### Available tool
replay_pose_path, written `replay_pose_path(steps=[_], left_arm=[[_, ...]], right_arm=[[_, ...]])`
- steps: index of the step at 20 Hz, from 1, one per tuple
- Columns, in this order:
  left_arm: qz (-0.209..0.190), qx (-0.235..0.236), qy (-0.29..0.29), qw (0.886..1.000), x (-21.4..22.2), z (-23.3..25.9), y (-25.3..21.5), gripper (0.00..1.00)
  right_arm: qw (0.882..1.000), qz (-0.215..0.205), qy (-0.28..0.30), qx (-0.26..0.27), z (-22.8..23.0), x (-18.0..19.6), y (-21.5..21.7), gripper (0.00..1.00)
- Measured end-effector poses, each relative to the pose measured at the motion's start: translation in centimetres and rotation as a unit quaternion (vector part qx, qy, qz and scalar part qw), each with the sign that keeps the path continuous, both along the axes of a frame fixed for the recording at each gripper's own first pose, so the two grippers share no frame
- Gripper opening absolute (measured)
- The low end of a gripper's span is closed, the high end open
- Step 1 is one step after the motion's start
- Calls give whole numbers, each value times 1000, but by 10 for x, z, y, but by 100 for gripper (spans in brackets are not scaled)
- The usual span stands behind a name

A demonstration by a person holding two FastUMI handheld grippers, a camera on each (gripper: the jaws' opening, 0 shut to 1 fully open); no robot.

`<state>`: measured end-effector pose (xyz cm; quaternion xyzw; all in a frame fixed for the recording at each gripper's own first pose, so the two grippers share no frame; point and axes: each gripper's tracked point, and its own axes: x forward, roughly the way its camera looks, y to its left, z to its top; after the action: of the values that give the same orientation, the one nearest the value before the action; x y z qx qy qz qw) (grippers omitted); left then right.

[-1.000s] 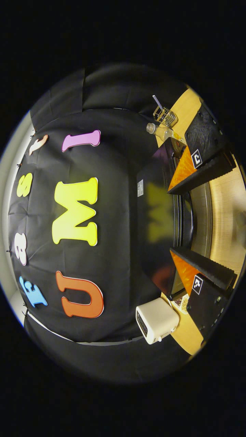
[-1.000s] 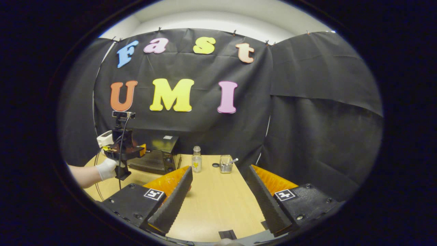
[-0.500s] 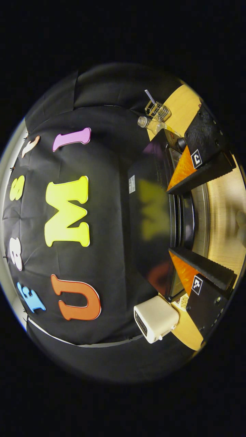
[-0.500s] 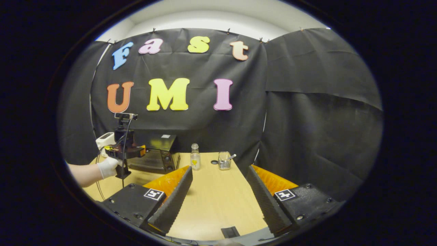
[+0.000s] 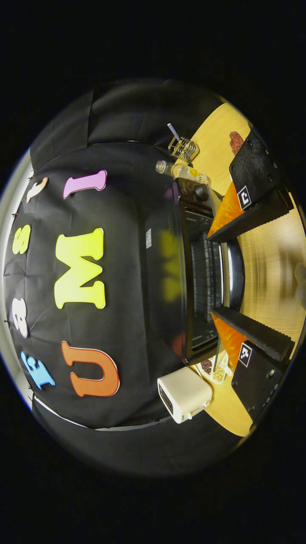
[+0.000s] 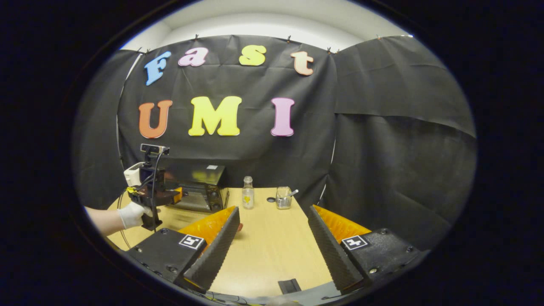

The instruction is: Open the electric oven with the left hand, put the food in, and close the electric oven.

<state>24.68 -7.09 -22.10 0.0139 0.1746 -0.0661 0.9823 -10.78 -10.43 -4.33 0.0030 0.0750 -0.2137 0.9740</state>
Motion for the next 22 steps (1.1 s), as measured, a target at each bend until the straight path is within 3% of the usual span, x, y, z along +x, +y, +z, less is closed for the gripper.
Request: replay_pose_path(steps=[10, 22], left_arm=[[0, 6, 63, 998, -72, -73, 11, 96], [-1, 15, 142, 990, -90, -138, 9, 97]], right_arm=[[999, 31, 13, 11, -17, 2, 28, 100], [998, 14, 51, 28, -46, -12, 27, 100]])
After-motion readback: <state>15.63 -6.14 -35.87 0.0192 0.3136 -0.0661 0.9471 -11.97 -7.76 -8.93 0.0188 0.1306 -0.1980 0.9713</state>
